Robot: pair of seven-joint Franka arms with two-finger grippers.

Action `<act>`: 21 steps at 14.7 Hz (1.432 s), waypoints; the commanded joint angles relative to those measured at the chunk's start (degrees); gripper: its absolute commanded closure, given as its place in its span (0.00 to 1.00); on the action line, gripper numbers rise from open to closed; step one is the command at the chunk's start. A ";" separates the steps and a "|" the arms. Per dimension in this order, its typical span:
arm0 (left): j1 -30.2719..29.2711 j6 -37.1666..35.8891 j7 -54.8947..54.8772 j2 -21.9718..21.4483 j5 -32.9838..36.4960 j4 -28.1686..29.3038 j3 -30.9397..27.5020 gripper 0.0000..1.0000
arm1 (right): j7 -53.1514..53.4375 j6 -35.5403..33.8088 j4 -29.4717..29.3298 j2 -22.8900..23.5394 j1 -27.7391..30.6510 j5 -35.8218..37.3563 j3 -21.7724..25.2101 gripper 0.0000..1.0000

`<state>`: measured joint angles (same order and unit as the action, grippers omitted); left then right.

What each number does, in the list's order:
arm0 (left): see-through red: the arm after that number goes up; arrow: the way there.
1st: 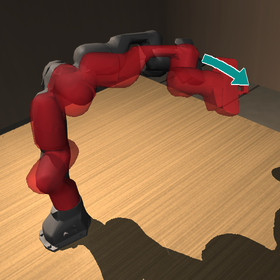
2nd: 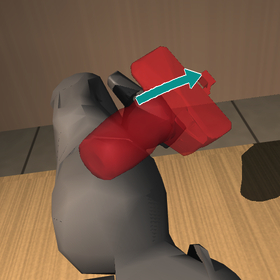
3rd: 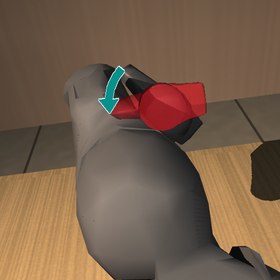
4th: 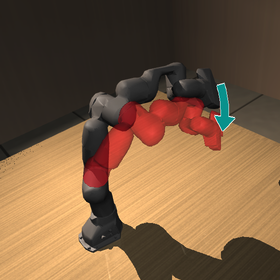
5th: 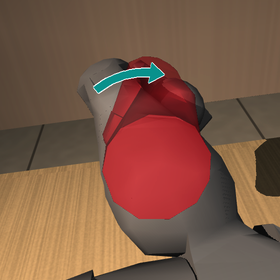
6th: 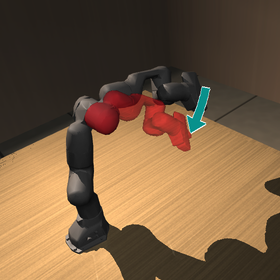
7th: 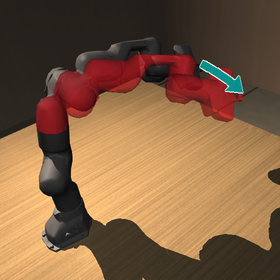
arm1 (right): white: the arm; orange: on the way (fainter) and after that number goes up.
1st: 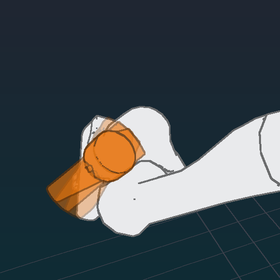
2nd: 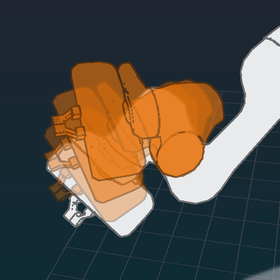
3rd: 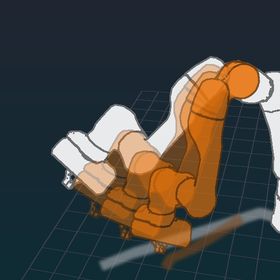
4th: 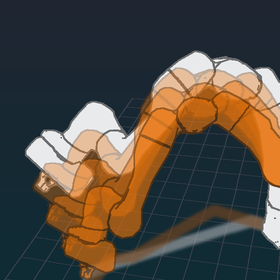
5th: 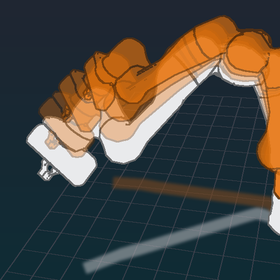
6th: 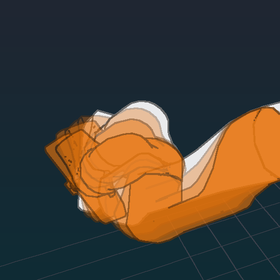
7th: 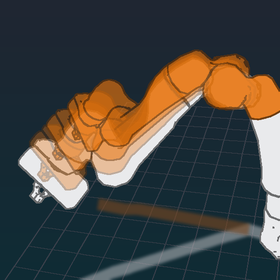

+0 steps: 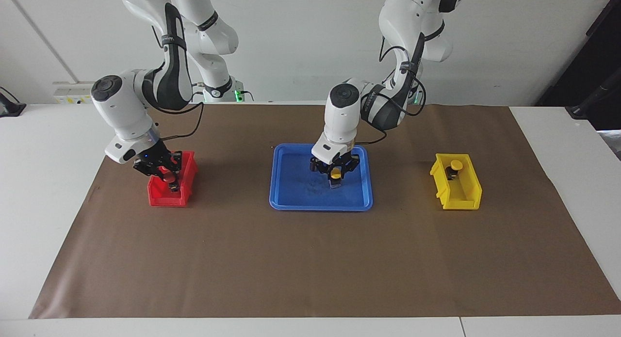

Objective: Sort red and yellow buttons by color
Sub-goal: 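Drop the red button in the red bin while the left gripper grasps the yellow button, then place the yellow button in the yellow bin while the right arm withdraws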

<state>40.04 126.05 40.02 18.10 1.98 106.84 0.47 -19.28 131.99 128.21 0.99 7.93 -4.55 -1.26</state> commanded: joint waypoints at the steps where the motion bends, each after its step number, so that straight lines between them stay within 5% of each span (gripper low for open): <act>1: -0.48 -1.68 1.82 -1.40 1.36 -0.57 -1.08 0.98 | -0.75 2.48 2.48 -1.34 1.21 -1.51 -0.76 0.83; 4: -4.08 -10.26 0.60 -3.25 1.45 -6.53 -1.00 0.98 | -0.76 2.83 2.66 -1.25 1.29 -1.51 -0.76 0.67; 7: -12.84 -20.12 -12.89 -6.05 1.19 -10.77 -1.09 0.98 | -0.75 2.83 2.84 -1.25 1.29 -1.51 -0.76 0.55; 9: -19.09 -22.94 -23.44 -8.34 1.10 -10.77 -1.09 0.98 | -1.19 2.75 2.40 -1.25 1.47 -1.51 -0.76 0.28; 12: -27.45 -23.92 -36.90 -9.66 0.83 -10.34 -1.09 0.98 | -1.54 -1.28 -2.33 -0.03 2.35 -1.42 -0.67 0.04; 16: -34.66 -20.16 -47.55 -11.15 0.83 -5.87 -1.09 0.98 | -1.63 -12.52 -12.61 0.77 2.35 -1.25 -0.49 0.01; 21: -36.87 -8.12 -51.09 -14.32 0.83 6.26 -1.17 0.98 | 3.01 -36.95 -32.46 0.15 2.17 1.38 -0.41 0.00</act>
<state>3.78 113.23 -10.01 7.06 2.41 106.68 -1.42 -18.40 102.29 103.12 0.34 9.40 -4.32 -1.21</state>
